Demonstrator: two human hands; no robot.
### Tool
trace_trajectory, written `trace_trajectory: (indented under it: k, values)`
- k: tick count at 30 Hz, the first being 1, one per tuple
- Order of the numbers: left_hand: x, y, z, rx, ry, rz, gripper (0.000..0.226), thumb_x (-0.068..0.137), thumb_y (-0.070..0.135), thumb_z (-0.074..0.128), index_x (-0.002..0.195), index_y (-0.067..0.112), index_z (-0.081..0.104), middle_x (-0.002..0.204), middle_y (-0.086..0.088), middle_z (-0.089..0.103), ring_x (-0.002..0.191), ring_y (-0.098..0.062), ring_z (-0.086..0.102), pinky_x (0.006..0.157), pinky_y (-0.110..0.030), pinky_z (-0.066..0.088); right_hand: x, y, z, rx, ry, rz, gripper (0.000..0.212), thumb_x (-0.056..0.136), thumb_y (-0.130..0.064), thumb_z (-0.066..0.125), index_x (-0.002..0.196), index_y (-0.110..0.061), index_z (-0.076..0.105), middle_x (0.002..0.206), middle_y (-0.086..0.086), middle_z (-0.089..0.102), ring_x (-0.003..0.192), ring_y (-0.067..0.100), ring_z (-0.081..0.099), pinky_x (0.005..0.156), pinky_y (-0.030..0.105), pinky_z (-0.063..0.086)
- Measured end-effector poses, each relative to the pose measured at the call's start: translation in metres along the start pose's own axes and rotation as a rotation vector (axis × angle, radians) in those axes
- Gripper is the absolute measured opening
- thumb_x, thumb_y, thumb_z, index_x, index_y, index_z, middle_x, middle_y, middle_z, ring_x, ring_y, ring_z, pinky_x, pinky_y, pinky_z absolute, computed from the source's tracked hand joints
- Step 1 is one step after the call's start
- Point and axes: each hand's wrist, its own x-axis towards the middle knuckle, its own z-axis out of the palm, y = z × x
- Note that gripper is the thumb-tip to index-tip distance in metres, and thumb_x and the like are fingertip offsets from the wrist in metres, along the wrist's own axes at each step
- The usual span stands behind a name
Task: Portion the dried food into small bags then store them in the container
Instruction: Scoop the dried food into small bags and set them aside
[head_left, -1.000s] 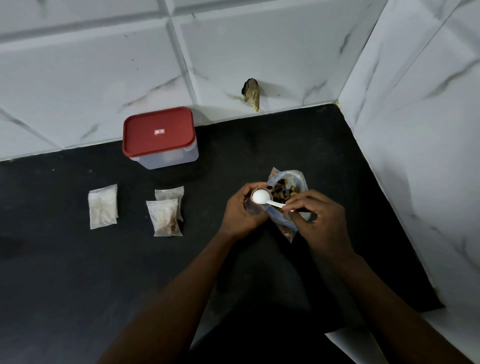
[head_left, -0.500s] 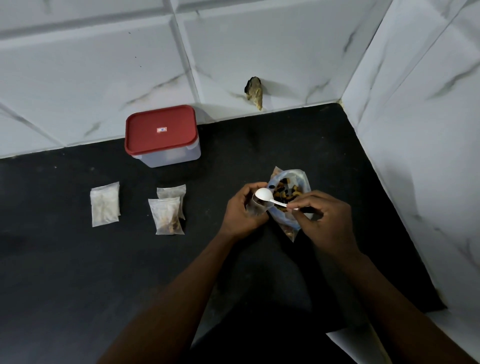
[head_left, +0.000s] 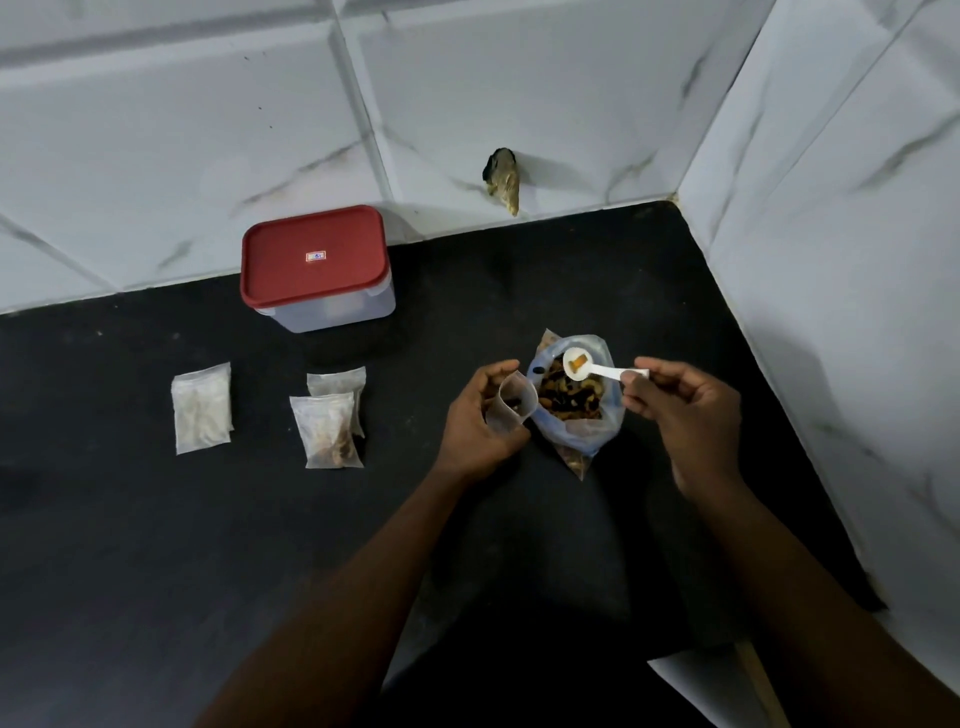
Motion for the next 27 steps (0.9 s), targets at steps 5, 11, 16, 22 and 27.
trace_trajectory:
  k: [5,11,16,22,27]
  values:
    - [-0.001,-0.008,-0.003,0.102,0.051,0.0,0.065,0.076,0.007,0.079,0.135,0.024,0.057,0.132,0.009,0.06,0.123,-0.005,0.059,0.102,-0.031,0.053,0.019,0.003,-0.002,-0.265,-0.02,-0.076,0.021,0.083,-0.009,0.081,0.104,-0.013,0.078,0.09,0.0,0.078,0.081,0.012,0.076,0.077,0.035,0.063]
    - [0.0,-0.008,-0.004,0.102,-0.005,-0.065,0.052,0.079,0.007,0.078,0.124,0.026,0.059,0.12,0.011,0.063,0.112,-0.002,0.061,0.092,-0.024,0.054,0.024,0.002,0.008,-0.608,-0.17,-0.431,0.017,0.084,-0.011,0.081,0.1,-0.015,0.079,0.093,-0.005,0.077,0.084,-0.003,0.07,0.077,0.01,0.052]
    - [0.002,-0.008,-0.004,0.123,-0.035,-0.09,0.051,0.08,0.006,0.078,0.122,0.025,0.059,0.119,0.011,0.063,0.11,0.0,0.061,0.085,-0.019,0.052,0.02,0.001,0.019,-0.733,-0.349,-0.46,0.019,0.087,-0.016,0.079,0.106,-0.017,0.078,0.101,-0.007,0.076,0.092,-0.003,0.068,0.082,0.014,0.054]
    - [0.0,-0.008,-0.004,0.103,-0.02,-0.093,0.051,0.08,0.005,0.078,0.124,0.024,0.059,0.119,0.013,0.063,0.11,0.003,0.06,0.084,-0.013,0.05,0.024,-0.011,0.001,-0.672,-0.326,-0.434,0.018,0.085,-0.013,0.08,0.103,-0.016,0.079,0.094,-0.009,0.076,0.086,-0.005,0.07,0.08,0.011,0.054]
    - [-0.001,-0.01,-0.004,0.102,-0.029,-0.066,0.053,0.079,0.001,0.077,0.124,0.021,0.059,0.12,0.01,0.063,0.112,-0.001,0.061,0.087,-0.012,0.05,0.024,-0.005,0.002,-0.686,-0.262,-0.459,0.016,0.085,-0.011,0.079,0.101,-0.012,0.079,0.094,-0.003,0.077,0.085,-0.001,0.071,0.08,0.012,0.054]
